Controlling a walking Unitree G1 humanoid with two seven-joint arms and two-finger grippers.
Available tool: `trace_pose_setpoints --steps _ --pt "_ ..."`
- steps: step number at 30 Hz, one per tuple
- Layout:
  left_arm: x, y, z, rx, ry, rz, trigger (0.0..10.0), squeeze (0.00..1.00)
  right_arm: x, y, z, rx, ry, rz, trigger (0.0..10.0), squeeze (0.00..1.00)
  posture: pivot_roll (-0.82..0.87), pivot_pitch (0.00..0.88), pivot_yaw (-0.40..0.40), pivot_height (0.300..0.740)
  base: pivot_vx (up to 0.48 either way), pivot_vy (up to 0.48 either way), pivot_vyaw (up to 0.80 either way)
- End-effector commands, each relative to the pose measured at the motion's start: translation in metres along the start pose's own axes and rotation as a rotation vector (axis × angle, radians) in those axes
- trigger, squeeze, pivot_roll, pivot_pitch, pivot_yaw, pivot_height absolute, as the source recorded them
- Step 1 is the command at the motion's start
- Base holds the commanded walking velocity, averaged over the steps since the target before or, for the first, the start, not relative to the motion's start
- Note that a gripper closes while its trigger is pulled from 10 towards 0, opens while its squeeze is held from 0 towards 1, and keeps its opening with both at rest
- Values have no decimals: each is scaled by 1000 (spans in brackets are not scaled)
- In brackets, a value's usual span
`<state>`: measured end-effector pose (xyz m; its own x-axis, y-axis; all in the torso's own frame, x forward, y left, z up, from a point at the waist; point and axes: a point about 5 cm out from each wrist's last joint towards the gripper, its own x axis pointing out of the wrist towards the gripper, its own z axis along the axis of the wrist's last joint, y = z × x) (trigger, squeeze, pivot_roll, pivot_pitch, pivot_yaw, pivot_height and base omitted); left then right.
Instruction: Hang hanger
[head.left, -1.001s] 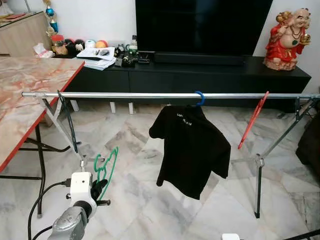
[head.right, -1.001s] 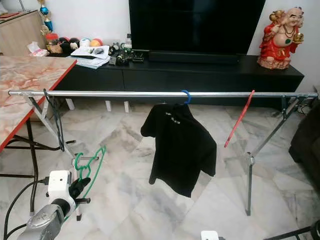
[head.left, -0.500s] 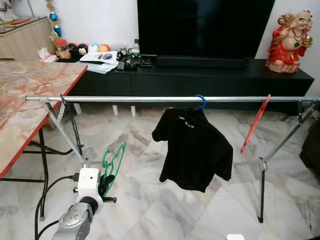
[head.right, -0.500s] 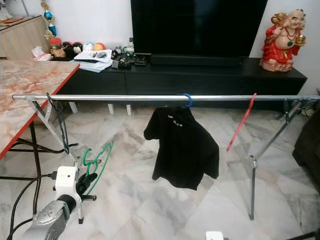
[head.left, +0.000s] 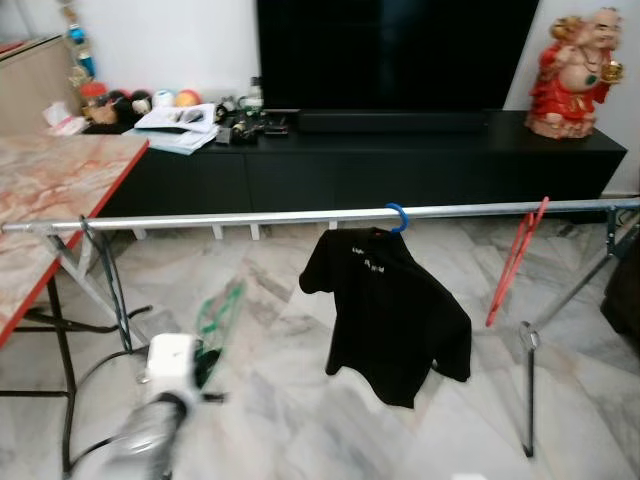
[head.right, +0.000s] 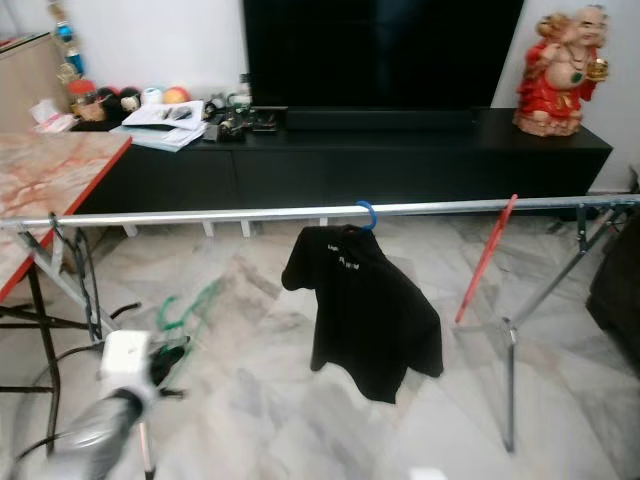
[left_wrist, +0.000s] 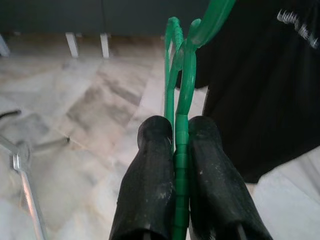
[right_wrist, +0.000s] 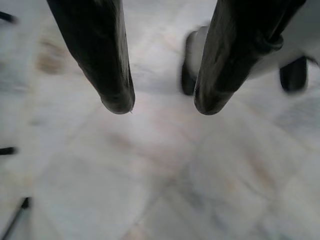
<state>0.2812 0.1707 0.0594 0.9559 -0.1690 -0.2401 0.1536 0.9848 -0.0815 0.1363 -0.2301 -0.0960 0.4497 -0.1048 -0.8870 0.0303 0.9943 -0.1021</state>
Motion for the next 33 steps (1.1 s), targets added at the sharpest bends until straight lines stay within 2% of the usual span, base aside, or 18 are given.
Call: trace_pose_setpoints --steps 1,6,10,11,14,15,16,17,18,19,20,21,24,27,33 --pt "-8 22 -5 23 30 71 10000 0 3 17 18 2 -59 49 10000 0 126 20 -7 740 349 0 0" --pt "-8 21 -4 44 35 53 10000 0 3 16 15 4 -57 64 10000 0 128 21 -9 740 352 0 0" --pt "-8 19 -4 82 57 10 10000 0 3 24 15 7 -58 78 10000 0 130 22 -9 740 350 0 0" --pt "-7 16 -6 122 78 -40 10000 0 3 30 15 5 -58 87 10000 0 130 22 -9 740 311 0 0" --pt "-7 12 -6 172 97 -96 10000 0 4 36 15 5 -60 95 10000 0 130 22 -9 740 189 0 0" --pt "-6 10 -4 218 99 -134 10000 0 4 43 17 4 -64 104 10000 0 132 21 -10 740 0 0 0" --pt "-6 10 -4 218 99 -134 10000 0 4 43 17 4 -64 104 10000 0 132 21 -10 740 0 0 0" --pt "-5 9 -3 239 99 -160 10000 0 4 46 19 3 -67 108 10000 0 131 22 -12 740 0 0 0" --pt "-5 6 -2 297 110 -206 10000 0 4 50 20 1 -69 112 10000 0 131 22 -14 740 0 0 0" --pt "-5 6 -2 297 110 -206 10000 0 4 50 20 1 -69 112 10000 0 131 22 -14 740 0 0 0" --pt "-5 2 -1 370 119 -259 10000 0 4 54 19 -2 -69 117 10000 0 131 21 -14 740 0 0 0" --pt "-5 -1 1 409 118 -303 10000 0 4 58 19 -2 -69 121 10000 0 131 21 -14 740 0 0 0" --pt "-3 -3 5 463 113 -325 10000 0 4 60 20 -4 -70 124 10000 0 134 22 -16 740 0 0 0" --pt "5 -5 15 496 94 -348 10000 0 4 62 21 -6 -72 126 10000 0 134 22 -17 740 0 0 0" --pt "21 -14 33 493 47 -384 10000 0 3 63 15 -8 -66 125 10000 0 127 18 -14 740 0 0 0"
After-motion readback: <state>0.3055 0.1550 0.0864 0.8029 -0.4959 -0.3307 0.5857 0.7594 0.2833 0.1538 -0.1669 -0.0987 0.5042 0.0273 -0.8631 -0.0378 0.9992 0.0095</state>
